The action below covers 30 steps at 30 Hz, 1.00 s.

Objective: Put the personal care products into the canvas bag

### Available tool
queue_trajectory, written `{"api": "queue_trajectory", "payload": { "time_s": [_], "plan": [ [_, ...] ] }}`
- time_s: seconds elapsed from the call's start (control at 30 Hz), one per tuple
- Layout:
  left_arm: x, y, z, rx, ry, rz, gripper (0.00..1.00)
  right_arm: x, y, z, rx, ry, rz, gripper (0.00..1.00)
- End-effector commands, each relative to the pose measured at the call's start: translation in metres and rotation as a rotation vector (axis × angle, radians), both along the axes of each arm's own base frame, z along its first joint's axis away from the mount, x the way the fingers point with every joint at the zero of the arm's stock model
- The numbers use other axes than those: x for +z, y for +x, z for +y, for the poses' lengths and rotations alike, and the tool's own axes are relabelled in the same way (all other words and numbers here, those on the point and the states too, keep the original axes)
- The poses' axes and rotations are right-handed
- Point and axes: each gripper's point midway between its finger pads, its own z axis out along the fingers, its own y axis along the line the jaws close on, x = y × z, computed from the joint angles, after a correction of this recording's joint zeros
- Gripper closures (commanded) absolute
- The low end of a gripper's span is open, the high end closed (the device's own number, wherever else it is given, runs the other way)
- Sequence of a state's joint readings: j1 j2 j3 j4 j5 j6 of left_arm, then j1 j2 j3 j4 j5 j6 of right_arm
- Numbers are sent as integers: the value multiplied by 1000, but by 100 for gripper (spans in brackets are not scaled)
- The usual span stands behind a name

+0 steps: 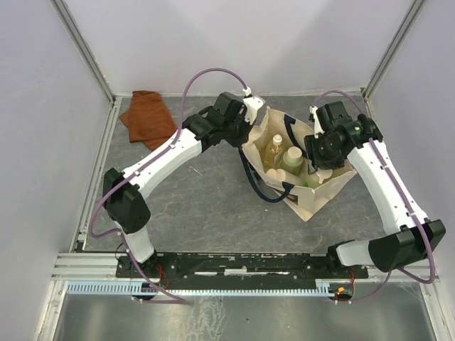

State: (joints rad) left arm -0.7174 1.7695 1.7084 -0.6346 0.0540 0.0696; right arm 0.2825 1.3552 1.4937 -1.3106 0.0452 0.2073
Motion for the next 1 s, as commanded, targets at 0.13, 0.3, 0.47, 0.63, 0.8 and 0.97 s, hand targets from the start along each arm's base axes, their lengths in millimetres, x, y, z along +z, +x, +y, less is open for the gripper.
{"api": "queue_trajectory", "payload": {
  "time_s": [0.13,0.3,0.47,0.63,0.8,0.97],
  "plan": [
    [19,4,5,-9,3,-51,97,-22,3,-9,-21,-64,24,100],
    [23,5,4,-10,-6,-56,97,-42,11,-9,-43,-71,26,100],
    [23,5,4,-10,-3,-57,97,-57,14,-7,-51,-67,33,100],
    [23,5,4,-8,-6,-54,97,-73,10,-4,-49,-50,62,100],
    [26,5,3,-7,-13,-57,97,-85,2,-9,-55,-74,88,99],
    [26,6,2,-5,-18,-54,97,-95,-5,-9,-55,-72,128,88]
  ]
}}
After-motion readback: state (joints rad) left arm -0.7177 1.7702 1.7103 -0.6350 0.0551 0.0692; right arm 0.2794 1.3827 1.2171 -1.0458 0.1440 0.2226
